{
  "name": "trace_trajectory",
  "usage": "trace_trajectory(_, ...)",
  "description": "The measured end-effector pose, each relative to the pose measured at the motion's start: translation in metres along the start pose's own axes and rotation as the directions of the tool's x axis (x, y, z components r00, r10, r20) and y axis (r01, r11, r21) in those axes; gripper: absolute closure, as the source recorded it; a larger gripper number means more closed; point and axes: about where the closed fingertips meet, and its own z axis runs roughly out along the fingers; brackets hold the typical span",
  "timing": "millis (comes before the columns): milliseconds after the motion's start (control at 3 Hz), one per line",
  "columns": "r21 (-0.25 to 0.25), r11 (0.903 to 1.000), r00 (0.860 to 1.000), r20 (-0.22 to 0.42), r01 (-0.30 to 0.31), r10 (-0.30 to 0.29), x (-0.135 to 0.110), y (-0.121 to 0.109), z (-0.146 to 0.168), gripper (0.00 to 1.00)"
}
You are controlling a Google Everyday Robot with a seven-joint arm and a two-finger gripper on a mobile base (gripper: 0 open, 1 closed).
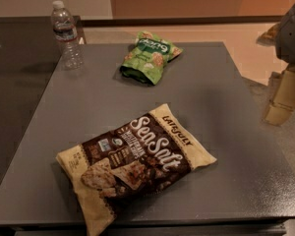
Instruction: Pick brown chip bag
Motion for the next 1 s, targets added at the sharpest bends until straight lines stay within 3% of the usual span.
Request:
trace_trajectory(667,0.001,0.9999,1.0,0.007,0.016,-0.016,-0.003,0.0,-0.001,0.0)
trace_trajectory(1000,-0.003,0.9957,0.995,0.036,0.092,-0.092,-0.019,0.008,0.004,0.0)
